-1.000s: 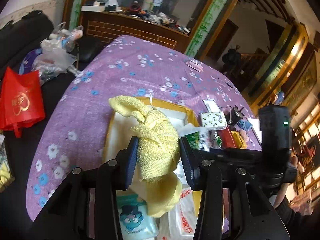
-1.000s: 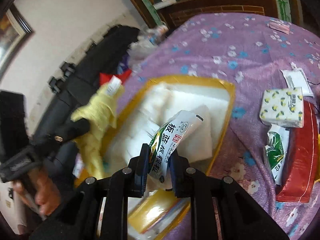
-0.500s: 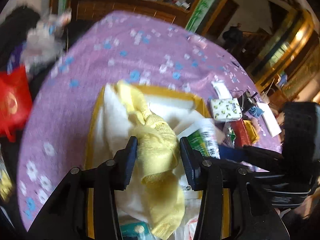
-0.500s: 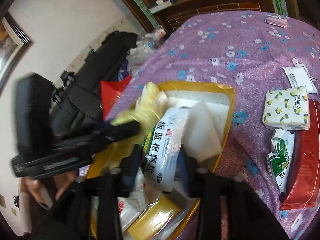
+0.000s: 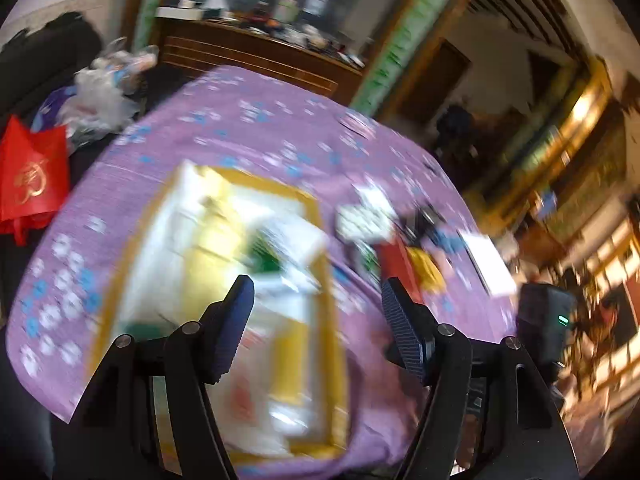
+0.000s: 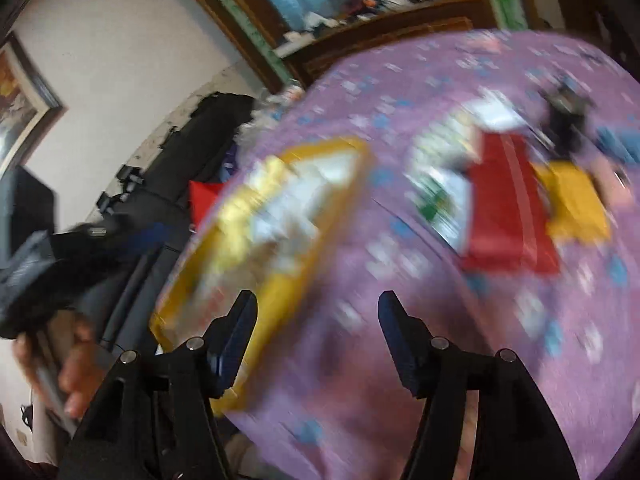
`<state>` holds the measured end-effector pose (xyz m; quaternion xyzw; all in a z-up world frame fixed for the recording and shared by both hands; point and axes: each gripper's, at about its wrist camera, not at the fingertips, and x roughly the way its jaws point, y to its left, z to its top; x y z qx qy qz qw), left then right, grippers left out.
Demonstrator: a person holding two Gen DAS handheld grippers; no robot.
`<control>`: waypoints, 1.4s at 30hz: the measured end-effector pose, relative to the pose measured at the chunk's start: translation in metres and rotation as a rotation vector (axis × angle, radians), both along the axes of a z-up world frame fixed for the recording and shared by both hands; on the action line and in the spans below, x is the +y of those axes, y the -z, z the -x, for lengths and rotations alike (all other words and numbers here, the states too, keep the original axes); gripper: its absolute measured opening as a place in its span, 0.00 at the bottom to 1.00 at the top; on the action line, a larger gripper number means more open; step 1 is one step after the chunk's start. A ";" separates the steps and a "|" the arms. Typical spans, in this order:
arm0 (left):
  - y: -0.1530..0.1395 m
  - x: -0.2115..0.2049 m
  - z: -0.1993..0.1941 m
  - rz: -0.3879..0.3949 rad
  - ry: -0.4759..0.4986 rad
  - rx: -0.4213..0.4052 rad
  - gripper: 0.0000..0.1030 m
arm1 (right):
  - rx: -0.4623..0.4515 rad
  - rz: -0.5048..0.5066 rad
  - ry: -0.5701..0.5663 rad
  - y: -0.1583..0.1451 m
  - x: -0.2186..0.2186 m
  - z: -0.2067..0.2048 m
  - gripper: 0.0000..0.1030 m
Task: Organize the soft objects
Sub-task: 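Move both open tools back toward the red and yellow packets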
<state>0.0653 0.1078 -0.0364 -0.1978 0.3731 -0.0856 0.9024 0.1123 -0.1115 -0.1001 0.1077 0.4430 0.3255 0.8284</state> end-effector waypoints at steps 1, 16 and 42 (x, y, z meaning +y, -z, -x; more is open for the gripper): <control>0.003 -0.019 0.001 -0.013 0.037 0.012 0.65 | 0.017 0.007 0.024 0.006 -0.011 0.002 0.61; 0.026 -0.113 -0.042 -0.037 0.163 0.142 0.65 | 0.070 -0.072 0.265 0.002 -0.123 -0.007 0.61; 0.060 -0.155 -0.154 -0.172 0.186 0.232 0.65 | 0.051 0.062 0.384 0.028 -0.128 -0.094 0.44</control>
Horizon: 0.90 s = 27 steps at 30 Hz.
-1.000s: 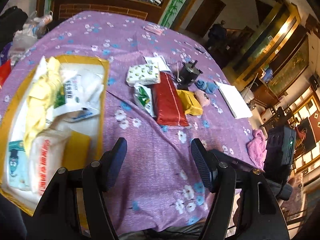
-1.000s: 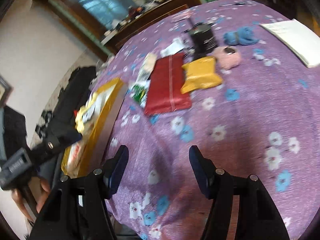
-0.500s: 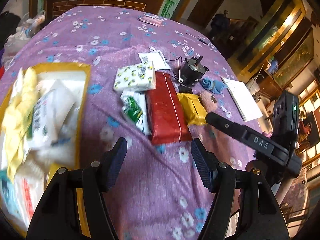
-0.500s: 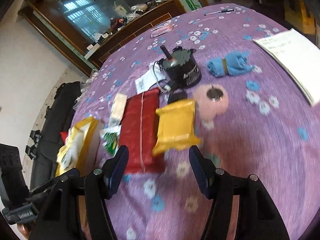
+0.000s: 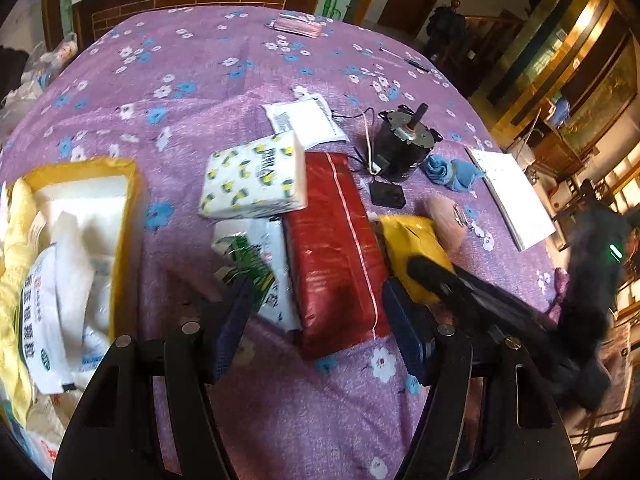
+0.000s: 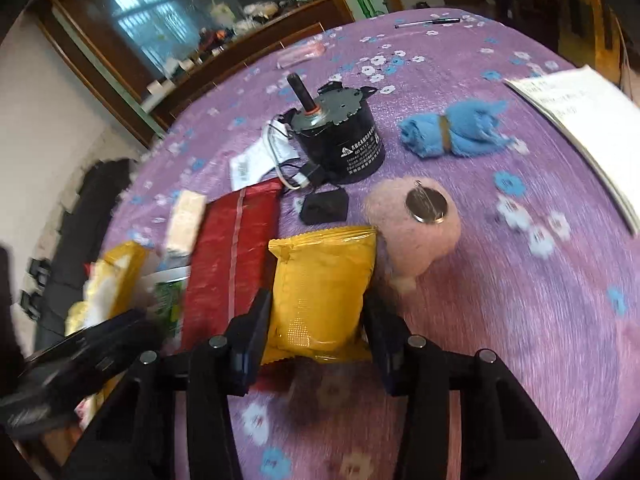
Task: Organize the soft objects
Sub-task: 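Move both open tools back toward the red and yellow packets, then grasp the red packet with the left tool while the right tool grasps the yellow packet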
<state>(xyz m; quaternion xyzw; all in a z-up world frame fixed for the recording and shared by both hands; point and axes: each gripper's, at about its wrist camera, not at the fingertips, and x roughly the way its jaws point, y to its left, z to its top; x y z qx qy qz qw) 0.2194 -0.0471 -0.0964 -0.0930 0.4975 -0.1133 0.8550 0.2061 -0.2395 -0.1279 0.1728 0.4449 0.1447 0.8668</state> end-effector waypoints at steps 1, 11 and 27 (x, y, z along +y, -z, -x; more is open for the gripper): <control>0.001 -0.004 -0.002 -0.013 0.004 -0.001 0.65 | -0.004 -0.005 0.009 -0.001 -0.004 0.006 0.44; 0.024 -0.045 -0.044 -0.184 0.013 0.055 0.65 | 0.005 -0.017 0.020 0.007 -0.021 0.035 0.44; 0.023 -0.031 0.006 -0.006 0.063 0.170 0.45 | 0.041 -0.057 0.010 0.007 -0.026 0.059 0.44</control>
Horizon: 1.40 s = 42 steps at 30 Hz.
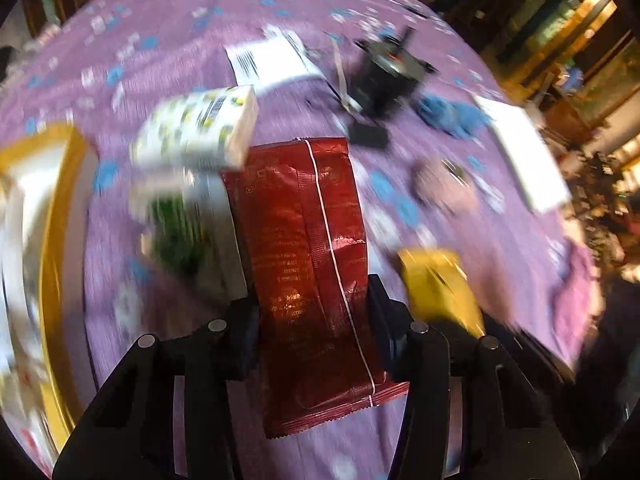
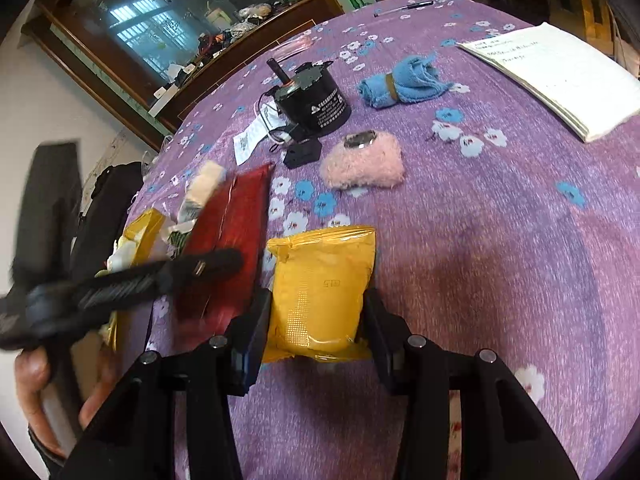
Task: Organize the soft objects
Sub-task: 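Grasp the red packet with the left tool while the right tool grasps the yellow packet, then carry the red and yellow packets into the foam box and release them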
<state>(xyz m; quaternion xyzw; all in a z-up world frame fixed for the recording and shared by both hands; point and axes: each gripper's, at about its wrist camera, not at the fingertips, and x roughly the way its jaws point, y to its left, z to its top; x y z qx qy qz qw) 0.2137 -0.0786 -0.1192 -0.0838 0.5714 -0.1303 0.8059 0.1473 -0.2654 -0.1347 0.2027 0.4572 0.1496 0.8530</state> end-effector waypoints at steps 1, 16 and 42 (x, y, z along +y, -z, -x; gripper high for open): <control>-0.005 0.003 0.013 0.033 0.017 0.000 0.45 | 0.004 -0.004 0.000 0.000 0.000 0.002 0.44; -0.051 0.077 0.152 0.273 -0.003 -0.120 0.44 | -0.039 -0.003 -0.088 -0.028 0.053 0.046 0.43; -0.054 0.241 0.174 0.166 -0.313 -0.169 0.44 | -0.048 -0.020 -0.489 -0.046 0.236 0.047 0.43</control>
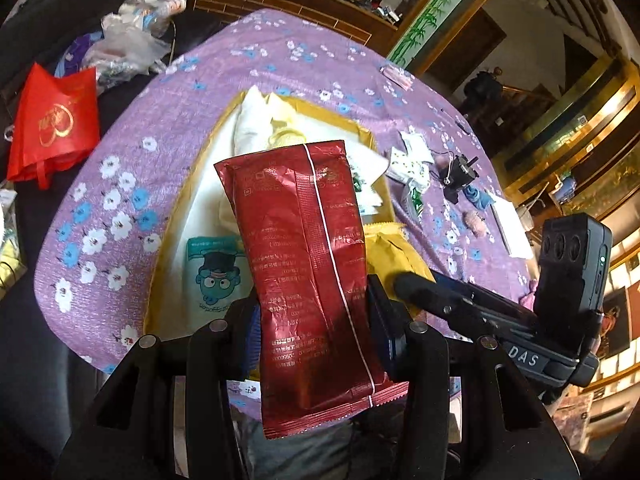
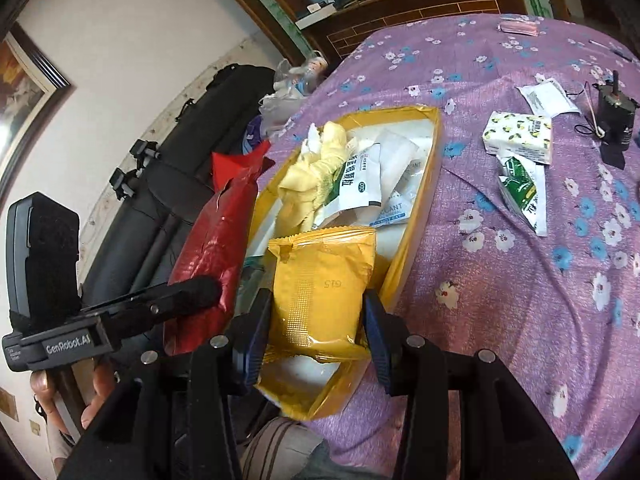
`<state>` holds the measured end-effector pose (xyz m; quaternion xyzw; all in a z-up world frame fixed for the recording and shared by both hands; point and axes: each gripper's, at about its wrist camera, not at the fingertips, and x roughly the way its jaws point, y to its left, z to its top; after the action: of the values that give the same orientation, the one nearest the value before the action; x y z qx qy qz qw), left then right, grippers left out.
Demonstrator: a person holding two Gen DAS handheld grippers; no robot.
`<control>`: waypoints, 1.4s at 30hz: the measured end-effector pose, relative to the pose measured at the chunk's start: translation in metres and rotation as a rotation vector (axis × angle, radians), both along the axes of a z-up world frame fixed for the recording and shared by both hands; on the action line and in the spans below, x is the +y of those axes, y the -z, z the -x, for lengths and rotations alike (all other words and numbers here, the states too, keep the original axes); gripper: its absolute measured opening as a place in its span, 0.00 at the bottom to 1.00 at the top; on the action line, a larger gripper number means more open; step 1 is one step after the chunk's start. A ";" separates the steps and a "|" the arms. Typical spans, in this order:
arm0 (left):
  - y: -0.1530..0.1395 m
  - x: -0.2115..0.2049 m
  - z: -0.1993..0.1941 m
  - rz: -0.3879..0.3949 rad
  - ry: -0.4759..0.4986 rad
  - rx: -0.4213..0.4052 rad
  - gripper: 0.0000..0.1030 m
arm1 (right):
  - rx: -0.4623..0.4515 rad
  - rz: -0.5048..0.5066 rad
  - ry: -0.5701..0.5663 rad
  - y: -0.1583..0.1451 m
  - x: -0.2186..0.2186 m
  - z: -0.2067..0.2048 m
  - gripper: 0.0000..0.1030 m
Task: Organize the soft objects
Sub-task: 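Carry the red and yellow packets into the foam box and release them, then move both open tools back toward the green packet and pink ball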
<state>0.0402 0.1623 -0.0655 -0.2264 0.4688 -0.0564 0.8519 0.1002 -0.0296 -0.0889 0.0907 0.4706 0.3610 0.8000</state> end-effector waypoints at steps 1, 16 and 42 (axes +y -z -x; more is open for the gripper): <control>0.004 0.002 -0.001 0.007 -0.002 0.008 0.44 | 0.009 0.004 0.000 0.002 0.002 -0.002 0.43; 0.019 0.016 -0.044 -0.030 0.022 0.013 0.45 | -0.001 0.029 0.020 0.005 0.016 -0.016 0.44; -0.008 0.020 -0.014 -0.024 -0.147 -0.159 0.67 | -0.071 -0.102 -0.011 -0.008 -0.033 0.009 0.62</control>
<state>0.0545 0.1826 -0.0573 -0.2445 0.3825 -0.0061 0.8910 0.0917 -0.0623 -0.0810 0.1160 0.4235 0.3921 0.8084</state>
